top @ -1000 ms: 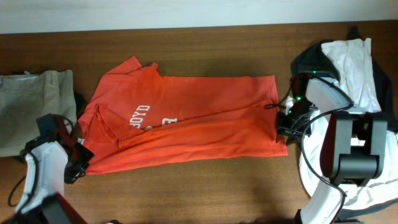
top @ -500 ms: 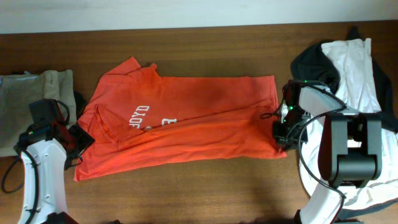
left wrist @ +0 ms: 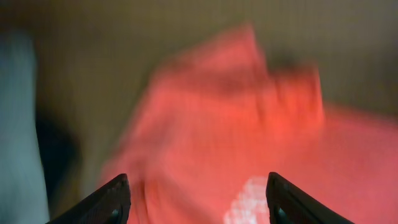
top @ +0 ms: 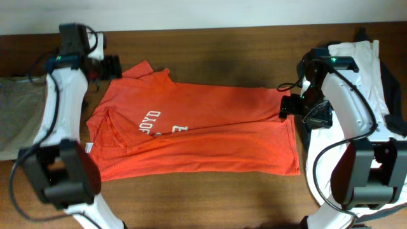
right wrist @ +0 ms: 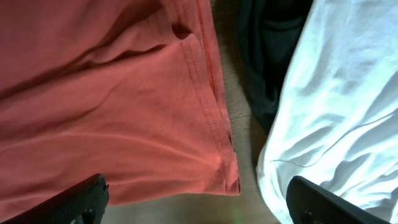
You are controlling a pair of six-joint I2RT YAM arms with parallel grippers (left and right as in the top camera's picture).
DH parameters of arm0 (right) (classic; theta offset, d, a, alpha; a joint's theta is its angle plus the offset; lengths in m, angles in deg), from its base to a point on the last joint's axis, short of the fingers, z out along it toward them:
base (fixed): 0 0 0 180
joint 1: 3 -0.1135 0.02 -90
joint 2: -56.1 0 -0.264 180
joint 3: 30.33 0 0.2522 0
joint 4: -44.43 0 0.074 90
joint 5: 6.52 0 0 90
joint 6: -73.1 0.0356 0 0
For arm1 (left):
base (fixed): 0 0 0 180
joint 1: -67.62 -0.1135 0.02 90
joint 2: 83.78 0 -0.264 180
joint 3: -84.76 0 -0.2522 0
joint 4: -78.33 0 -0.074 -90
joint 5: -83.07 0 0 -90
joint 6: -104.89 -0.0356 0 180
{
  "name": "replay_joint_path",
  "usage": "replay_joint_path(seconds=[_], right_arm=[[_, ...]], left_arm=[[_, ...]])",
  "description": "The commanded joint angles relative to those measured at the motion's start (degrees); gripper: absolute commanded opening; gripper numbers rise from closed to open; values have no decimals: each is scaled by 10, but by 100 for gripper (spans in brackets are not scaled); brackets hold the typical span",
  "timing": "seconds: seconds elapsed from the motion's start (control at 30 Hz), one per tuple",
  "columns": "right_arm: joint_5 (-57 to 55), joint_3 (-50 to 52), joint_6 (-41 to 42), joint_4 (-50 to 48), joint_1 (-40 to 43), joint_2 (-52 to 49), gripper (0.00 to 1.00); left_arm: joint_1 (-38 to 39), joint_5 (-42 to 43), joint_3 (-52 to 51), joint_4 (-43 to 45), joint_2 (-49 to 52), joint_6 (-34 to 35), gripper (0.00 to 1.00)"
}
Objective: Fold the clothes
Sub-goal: 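Grasp the top edge with both grippers and fold it down toward the bottom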
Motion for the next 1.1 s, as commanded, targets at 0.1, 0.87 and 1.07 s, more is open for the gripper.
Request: replay_joint_path(seconds=[0.1, 0.87, 1.07], right_arm=[[10, -9, -8, -3, 0, 7, 95], [20, -9, -36, -443, 0, -123, 91], [24, -9, -35, -461, 0, -209, 64]], left_arm=[[30, 26, 241, 44, 288, -103, 79], [23, 85, 509, -151, 371, 2, 0], [22, -14, 509, -318, 371, 2, 0]])
